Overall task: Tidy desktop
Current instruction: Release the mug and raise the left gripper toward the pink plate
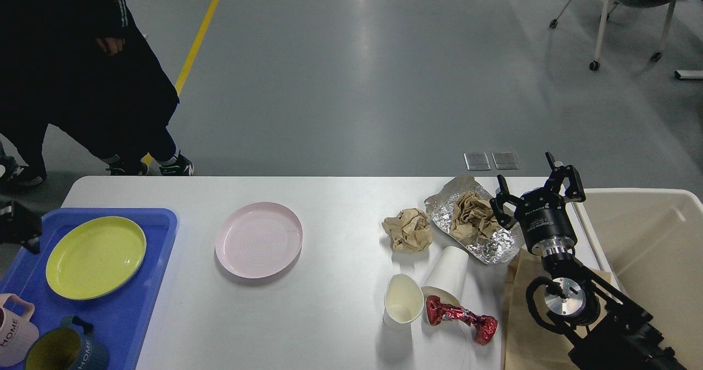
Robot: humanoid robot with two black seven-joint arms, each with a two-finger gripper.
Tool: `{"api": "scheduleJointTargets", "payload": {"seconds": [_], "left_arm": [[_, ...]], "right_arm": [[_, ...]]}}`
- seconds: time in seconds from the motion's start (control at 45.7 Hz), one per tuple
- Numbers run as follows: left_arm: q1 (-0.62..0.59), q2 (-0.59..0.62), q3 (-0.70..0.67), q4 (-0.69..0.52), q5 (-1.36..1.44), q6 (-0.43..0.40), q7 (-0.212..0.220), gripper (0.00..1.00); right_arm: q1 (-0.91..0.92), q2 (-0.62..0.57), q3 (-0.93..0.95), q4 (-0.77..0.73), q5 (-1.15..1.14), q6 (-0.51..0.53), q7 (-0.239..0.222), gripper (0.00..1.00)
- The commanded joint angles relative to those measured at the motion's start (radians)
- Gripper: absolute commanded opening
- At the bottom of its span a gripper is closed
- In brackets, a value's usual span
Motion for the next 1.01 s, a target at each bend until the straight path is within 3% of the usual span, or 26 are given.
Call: {"api": "scheduleJointTargets", "payload": {"seconds": [0.0,0.307,0.482,0.832,0.985], "left_arm": [[-0.136,-0.146,0.008,-0.047,-0.007,-0.047,0.023,0.96],[-0.521,-0.380,0.002,-0.337,-0.192,-0.043,0.023,0.96],[-0.659,-0.422,0.002,-0.444,-0.306,-0.041,0.019,0.96],[-0.656,-0.448,0.019,-0.472,-0.436,-0.026,0.015,0.96],[-0.602,-0.451,0.018,-0.472,-0.425,-0.026,0.027,0.96]], "right_arm": [[0.000,0.000,0.000,0.000,0.000,0.000,0.000,1.00],[0.000,0.000,0.000,-0.002,0.000,0.001,0.000,1.00],[0.000,0.000,0.000,0.000,0.000,0.001,0.000,1.00],[0.000,0.000,0.000,0.000,0.000,0.001,0.000,1.00],[0.000,0.000,0.000,0.000,0.000,0.001,0.000,1.00]]}}
